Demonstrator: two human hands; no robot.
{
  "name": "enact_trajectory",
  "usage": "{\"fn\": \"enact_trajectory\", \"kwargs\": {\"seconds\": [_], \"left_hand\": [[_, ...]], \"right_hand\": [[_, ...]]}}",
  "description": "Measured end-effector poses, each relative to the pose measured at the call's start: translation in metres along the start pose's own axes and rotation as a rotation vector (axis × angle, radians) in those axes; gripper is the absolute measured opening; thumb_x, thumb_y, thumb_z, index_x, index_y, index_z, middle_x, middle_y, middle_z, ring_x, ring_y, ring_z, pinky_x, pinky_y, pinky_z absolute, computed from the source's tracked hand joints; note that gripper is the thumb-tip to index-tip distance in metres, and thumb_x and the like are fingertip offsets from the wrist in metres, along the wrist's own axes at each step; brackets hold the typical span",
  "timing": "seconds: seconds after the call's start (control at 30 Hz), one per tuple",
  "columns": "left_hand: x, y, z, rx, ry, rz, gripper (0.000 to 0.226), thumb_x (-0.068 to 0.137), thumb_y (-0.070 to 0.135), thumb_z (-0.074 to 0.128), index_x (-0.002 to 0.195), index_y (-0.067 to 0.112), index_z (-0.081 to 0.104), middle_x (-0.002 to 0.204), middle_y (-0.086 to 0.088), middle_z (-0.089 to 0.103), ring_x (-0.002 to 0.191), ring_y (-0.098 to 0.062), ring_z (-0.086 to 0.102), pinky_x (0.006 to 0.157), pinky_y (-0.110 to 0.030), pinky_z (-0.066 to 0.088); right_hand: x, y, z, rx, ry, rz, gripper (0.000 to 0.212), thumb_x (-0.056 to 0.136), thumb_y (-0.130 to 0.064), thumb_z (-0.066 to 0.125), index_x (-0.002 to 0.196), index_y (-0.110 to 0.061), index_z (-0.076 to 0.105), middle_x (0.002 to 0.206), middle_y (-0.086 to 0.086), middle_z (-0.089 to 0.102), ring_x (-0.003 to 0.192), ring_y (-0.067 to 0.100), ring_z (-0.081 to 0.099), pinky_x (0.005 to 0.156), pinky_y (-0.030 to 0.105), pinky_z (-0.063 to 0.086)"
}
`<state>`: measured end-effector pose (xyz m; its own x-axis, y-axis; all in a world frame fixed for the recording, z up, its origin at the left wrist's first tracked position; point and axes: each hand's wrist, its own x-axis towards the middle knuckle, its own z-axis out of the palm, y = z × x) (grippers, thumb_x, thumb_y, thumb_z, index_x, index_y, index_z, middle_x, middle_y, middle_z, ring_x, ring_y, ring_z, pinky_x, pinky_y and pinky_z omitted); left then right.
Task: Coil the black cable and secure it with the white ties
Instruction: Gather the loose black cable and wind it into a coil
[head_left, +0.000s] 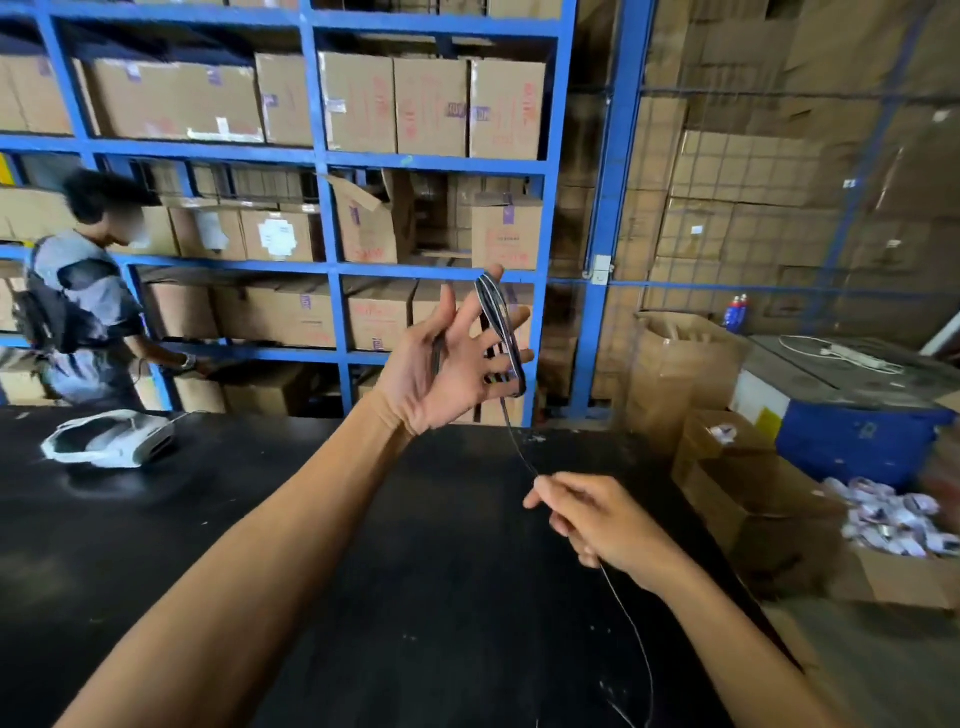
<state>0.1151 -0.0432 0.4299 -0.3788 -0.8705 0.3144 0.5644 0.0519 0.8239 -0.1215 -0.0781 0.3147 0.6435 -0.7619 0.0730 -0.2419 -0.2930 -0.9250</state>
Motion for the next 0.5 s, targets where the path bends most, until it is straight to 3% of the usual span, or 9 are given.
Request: {"fn": "enact_trajectory", "kwargs": {"seconds": [0.07, 0.13, 0.2, 0.27, 0.37, 0.43, 0.5], "left_hand": [[-0.007, 0.003, -0.02, 0.049, 0.154, -0.02, 0.051, 0.103, 0.058, 0.026, 0.136, 0.043, 0.061, 0.152, -0.008, 0.041, 0.134, -0.037, 0.04, 0.104, -0.056, 0.032], [-0.014, -0.002, -0.037, 0.103, 0.245, -0.095, 0.052, 0.103, 0.057, 0.027, 0.138, 0.039, 0.061, 0.13, -0.004, 0.055, 0.112, -0.025, 0.051, 0.095, -0.043, 0.041], [-0.018, -0.015, -0.045, 0.179, 0.307, -0.209, 0.053, 0.103, 0.057, 0.033, 0.145, 0.032, 0.055, 0.109, -0.002, 0.052, 0.088, -0.017, 0.05, 0.086, -0.035, 0.04], [-0.019, -0.032, -0.048, 0.233, 0.308, -0.332, 0.058, 0.102, 0.057, 0.038, 0.148, 0.026, 0.052, 0.104, -0.002, 0.043, 0.08, -0.016, 0.042, 0.081, -0.032, 0.034], [-0.015, -0.053, -0.032, 0.22, 0.141, -0.48, 0.06, 0.101, 0.056, 0.042, 0.151, 0.022, 0.048, 0.12, -0.004, 0.059, 0.097, -0.016, 0.047, 0.088, -0.028, 0.037], [-0.009, -0.062, -0.015, 0.167, -0.018, -0.533, 0.06, 0.104, 0.054, 0.037, 0.155, 0.023, 0.042, 0.148, -0.003, 0.052, 0.125, -0.016, 0.043, 0.102, -0.03, 0.037], [-0.003, -0.064, 0.002, 0.168, -0.149, -0.508, 0.059, 0.104, 0.056, 0.033, 0.155, 0.029, 0.04, 0.158, 0.0, 0.044, 0.148, -0.03, 0.032, 0.118, -0.041, 0.029]], "right_hand": [[-0.02, -0.008, -0.004, -0.009, -0.024, -0.023, 0.046, 0.087, -0.069, 0.059, 0.094, -0.027, 0.076, 0.059, -0.009, 0.05, 0.043, 0.008, 0.037, 0.04, 0.023, 0.034], [-0.033, -0.029, -0.019, -0.047, -0.001, -0.066, 0.048, 0.081, -0.069, 0.063, 0.087, -0.023, 0.076, 0.056, -0.007, 0.046, 0.042, 0.009, 0.036, 0.039, 0.023, 0.032], [-0.036, -0.055, -0.041, -0.044, 0.044, -0.088, 0.044, 0.081, -0.062, 0.068, 0.082, -0.019, 0.076, 0.054, -0.005, 0.043, 0.042, 0.011, 0.034, 0.038, 0.023, 0.03], [-0.031, -0.085, -0.066, -0.033, 0.131, -0.114, 0.033, 0.085, -0.054, 0.07, 0.081, -0.021, 0.076, 0.053, -0.007, 0.045, 0.042, 0.01, 0.036, 0.038, 0.022, 0.031], [-0.01, -0.118, -0.093, -0.098, 0.247, -0.175, 0.02, 0.095, -0.042, 0.067, 0.085, -0.029, 0.078, 0.052, -0.009, 0.05, 0.043, 0.009, 0.039, 0.041, 0.026, 0.033], [0.01, -0.127, -0.097, -0.177, 0.308, -0.191, 0.022, 0.098, -0.042, 0.064, 0.087, -0.029, 0.077, 0.051, -0.013, 0.057, 0.041, 0.006, 0.042, 0.046, 0.027, 0.034], [0.029, -0.125, -0.095, -0.306, 0.374, -0.188, 0.022, 0.097, -0.048, 0.063, 0.091, -0.032, 0.076, 0.058, -0.023, 0.067, 0.043, -0.004, 0.054, 0.053, 0.023, 0.042]]}}
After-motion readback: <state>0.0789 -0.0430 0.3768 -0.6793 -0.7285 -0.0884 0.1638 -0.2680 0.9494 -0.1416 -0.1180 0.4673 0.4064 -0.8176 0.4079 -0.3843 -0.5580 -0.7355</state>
